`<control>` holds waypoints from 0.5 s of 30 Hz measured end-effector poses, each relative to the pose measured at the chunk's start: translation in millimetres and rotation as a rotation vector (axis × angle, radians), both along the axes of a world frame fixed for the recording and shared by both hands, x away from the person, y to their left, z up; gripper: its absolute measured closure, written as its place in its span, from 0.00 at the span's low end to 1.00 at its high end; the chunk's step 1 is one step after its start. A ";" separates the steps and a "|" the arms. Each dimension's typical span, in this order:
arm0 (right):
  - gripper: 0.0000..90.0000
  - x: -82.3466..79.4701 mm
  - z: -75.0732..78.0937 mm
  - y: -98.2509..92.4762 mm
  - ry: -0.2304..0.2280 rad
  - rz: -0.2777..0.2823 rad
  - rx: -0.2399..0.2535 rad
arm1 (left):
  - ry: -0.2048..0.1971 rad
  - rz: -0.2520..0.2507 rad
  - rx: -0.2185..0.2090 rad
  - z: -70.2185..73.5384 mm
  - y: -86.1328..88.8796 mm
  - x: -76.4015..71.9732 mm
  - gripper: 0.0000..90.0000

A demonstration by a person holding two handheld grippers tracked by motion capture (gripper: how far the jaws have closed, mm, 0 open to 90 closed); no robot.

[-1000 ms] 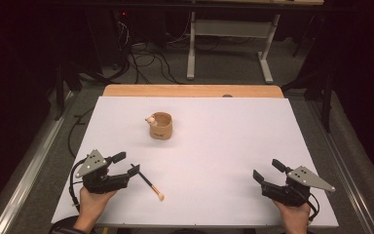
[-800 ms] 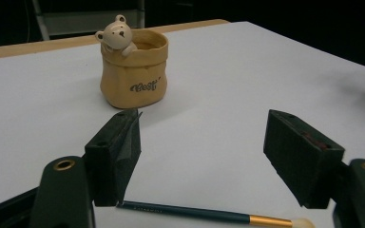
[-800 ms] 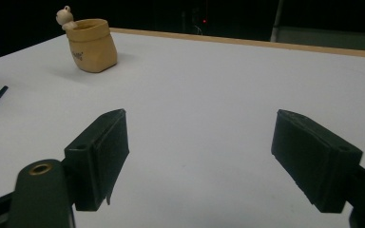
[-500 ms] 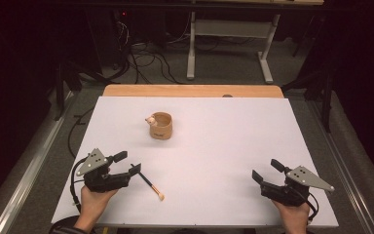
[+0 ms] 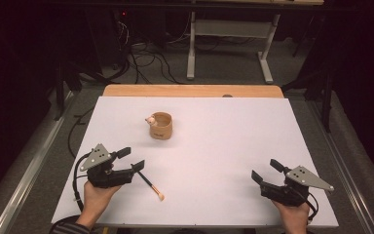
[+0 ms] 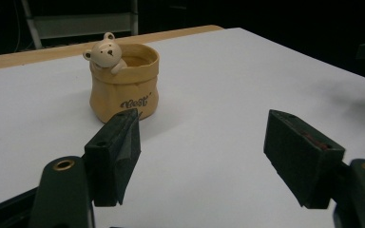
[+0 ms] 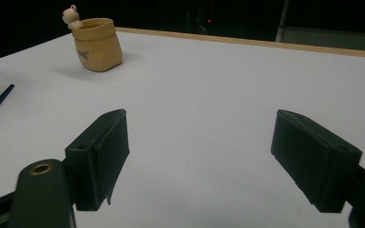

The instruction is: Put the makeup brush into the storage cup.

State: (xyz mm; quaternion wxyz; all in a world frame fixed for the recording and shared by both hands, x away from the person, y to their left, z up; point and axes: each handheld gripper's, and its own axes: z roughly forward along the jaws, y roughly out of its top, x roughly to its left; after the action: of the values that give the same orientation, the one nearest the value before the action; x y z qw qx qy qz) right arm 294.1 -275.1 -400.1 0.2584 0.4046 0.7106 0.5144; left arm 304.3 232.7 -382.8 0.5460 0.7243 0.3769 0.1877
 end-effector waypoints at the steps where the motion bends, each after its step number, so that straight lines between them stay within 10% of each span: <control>1: 0.24 0.0 0.0 0.3 0.006 -0.005 0.002 | 0.000 -0.003 -0.001 0.8 -1.0 1.2 0.32; 15: 0.25 0.3 -0.3 0.6 0.011 0.003 -0.005 | 0.003 -0.037 0.007 8.4 -11.0 9.2 0.32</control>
State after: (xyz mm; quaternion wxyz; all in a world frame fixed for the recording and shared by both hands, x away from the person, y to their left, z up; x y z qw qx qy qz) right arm 294.3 -274.5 -400.4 0.2548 0.4059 0.7138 0.5108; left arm 313.5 221.7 -374.4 0.5463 0.7334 0.3634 0.1778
